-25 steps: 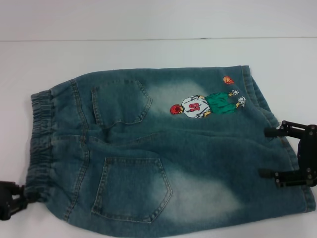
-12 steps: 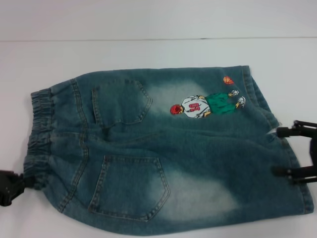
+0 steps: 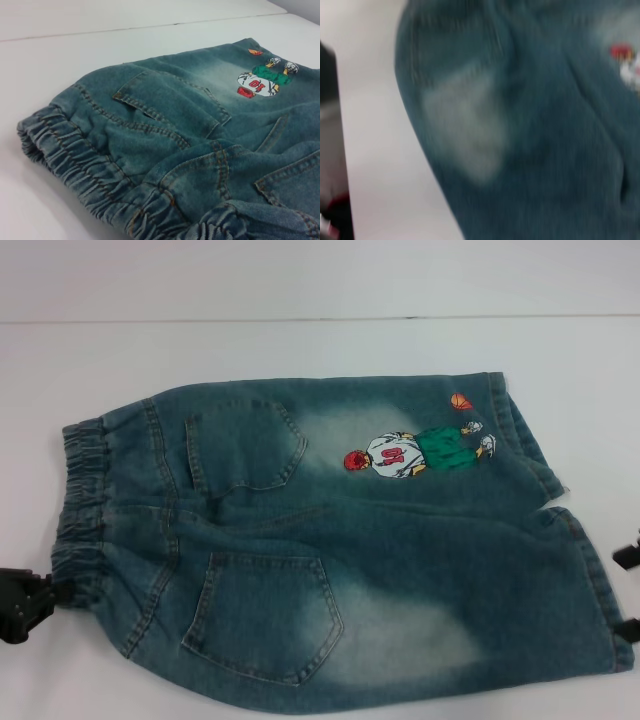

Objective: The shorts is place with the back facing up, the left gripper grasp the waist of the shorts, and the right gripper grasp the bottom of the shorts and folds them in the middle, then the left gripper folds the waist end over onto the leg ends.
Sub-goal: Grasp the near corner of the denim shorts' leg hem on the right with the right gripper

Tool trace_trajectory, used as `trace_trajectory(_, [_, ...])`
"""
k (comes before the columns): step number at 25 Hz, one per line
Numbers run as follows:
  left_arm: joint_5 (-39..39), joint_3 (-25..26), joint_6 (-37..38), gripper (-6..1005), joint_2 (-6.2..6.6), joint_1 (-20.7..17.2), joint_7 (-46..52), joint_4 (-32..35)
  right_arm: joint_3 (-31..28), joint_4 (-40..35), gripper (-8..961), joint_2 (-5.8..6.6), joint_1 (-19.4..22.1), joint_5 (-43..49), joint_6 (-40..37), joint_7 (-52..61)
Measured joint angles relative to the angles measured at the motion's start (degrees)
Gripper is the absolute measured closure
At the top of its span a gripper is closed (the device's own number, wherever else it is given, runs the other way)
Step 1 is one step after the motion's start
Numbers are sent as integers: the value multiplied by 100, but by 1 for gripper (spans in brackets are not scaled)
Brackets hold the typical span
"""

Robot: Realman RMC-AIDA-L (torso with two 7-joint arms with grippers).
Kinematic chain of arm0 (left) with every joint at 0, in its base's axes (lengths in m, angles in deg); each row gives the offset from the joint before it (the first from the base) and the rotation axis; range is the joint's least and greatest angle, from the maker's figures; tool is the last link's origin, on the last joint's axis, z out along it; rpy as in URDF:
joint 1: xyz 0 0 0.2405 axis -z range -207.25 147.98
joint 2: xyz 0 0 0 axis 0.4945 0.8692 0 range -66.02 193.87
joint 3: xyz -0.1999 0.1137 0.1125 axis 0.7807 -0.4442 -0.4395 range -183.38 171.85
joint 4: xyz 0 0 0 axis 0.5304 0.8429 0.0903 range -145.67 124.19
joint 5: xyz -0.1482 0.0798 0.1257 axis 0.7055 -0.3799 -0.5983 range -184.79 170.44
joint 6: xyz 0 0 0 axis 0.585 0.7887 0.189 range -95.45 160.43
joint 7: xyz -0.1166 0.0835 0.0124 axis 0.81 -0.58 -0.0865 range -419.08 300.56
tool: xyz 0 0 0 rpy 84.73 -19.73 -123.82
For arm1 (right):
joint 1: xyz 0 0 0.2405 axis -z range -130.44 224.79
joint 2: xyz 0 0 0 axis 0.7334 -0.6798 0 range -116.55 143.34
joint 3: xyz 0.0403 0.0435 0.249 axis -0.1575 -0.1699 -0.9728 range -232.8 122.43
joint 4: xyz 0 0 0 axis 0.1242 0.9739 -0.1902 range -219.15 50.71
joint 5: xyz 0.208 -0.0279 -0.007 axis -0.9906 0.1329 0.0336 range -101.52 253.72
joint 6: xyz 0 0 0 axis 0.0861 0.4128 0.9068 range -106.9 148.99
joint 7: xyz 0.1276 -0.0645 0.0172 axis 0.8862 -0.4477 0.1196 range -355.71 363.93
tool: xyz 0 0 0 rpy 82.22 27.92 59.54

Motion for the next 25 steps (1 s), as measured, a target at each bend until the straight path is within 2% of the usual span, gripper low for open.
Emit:
trace_trajectory(4, [3,20,-30,949,-6,-12,-13,-4,347,-59,9,-39,-255,695,-69,380])
trace_trajectory(9, [5,23,-60,948,-15,-19,-52,-26,934,-16,9,-87,-337,1013,-72,794])
trace_trajectory(16, [9,27,-106,944,-23,-32,-79,-23,1577,66,9,-143,-245,1022,-76,1231])
trace_trajectory(25, [14,33,-134,937,-22,-83,-85,-25,1856,160,9,-146,-71,1036,28,1492])
